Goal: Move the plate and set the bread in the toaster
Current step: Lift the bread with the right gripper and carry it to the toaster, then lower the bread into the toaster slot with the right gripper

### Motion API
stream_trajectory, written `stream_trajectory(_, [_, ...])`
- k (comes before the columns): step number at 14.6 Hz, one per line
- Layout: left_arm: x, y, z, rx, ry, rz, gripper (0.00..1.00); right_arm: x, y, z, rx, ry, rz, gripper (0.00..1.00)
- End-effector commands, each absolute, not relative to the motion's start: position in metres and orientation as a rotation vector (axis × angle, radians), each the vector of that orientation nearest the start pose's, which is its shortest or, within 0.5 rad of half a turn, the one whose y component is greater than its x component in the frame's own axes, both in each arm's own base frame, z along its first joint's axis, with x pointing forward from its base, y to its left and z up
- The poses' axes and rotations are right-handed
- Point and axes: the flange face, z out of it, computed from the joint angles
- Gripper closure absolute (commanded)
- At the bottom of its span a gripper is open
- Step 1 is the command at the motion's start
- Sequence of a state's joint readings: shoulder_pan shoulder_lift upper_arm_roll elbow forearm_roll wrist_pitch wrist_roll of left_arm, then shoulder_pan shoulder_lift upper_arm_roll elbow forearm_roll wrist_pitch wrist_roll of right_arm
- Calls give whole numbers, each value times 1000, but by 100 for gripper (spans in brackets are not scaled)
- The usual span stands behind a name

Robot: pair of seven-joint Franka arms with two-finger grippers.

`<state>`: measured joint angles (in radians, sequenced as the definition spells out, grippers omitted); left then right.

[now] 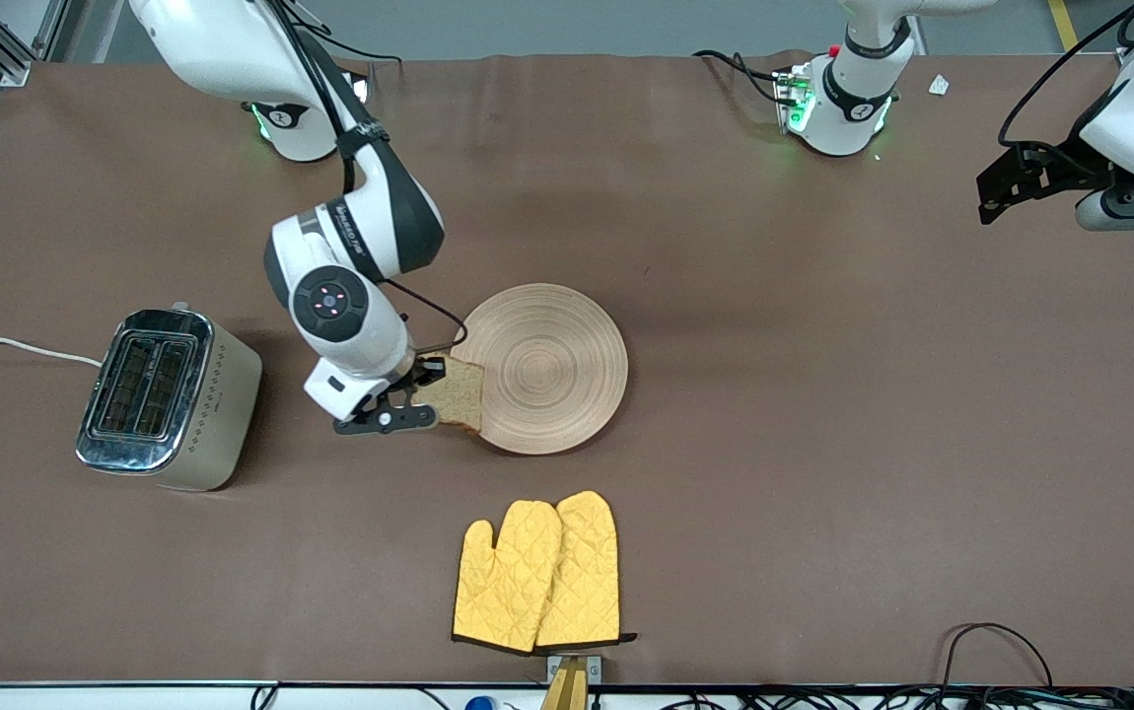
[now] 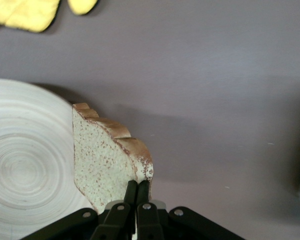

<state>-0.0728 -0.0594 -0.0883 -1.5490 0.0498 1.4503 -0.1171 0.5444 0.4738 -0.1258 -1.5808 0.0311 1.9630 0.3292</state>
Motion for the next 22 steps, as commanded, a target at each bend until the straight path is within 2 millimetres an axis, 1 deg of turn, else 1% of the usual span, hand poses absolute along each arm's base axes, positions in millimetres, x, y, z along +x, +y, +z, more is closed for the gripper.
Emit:
stream_trajectory(1, [511,-77,660,-3078,83,40,0,619,247,402,-3246,-51,79,100])
stream_trajectory(2, [510,-78,660,-3077,85,40,0,625,236,419,-3278,-33,82,100])
stream_trajectory(3, [511,-77,660,-3077,83,40,0,628,229,433,-3317,-36,85,100])
stream_trajectory(4, [511,-77,660,-3077,83,40,0,630,223,443,-3356,-46,89,100])
stream_trajectory(5, [510,-78,661,-3077,85,38,0,634,211,453,-3398,-56,81,100])
stream_trajectory(6, [510,-78,661,-3077,85,38,0,637,200,460,-3439,-103,85,100])
stream_trajectory(8, [510,-80,662,-3077,90,35,0,640,180,469,-3491,-233,148,100])
stream_trajectory(10, [510,-82,662,-3077,95,35,0,643,149,480,-3543,-362,241,100])
stream_trajectory(12, [510,-84,663,-3078,100,30,0,645,124,483,-3575,-487,339,100])
stream_trajectory(14, [510,-85,664,-3080,100,26,0,646,102,492,-3603,-533,417,100])
stream_trajectory(16, [511,-83,664,-3080,97,28,0,649,87,496,-3654,-573,455,100])
stream_trajectory(17, [511,-83,664,-3080,97,26,0,651,84,496,-3693,-584,463,100])
stream_trajectory(20, [511,-80,665,-3080,88,26,0,654,68,495,-3740,-536,480,100])
stream_trajectory(22, [510,-78,666,-3080,83,22,0,658,54,488,-3795,-451,495,100])
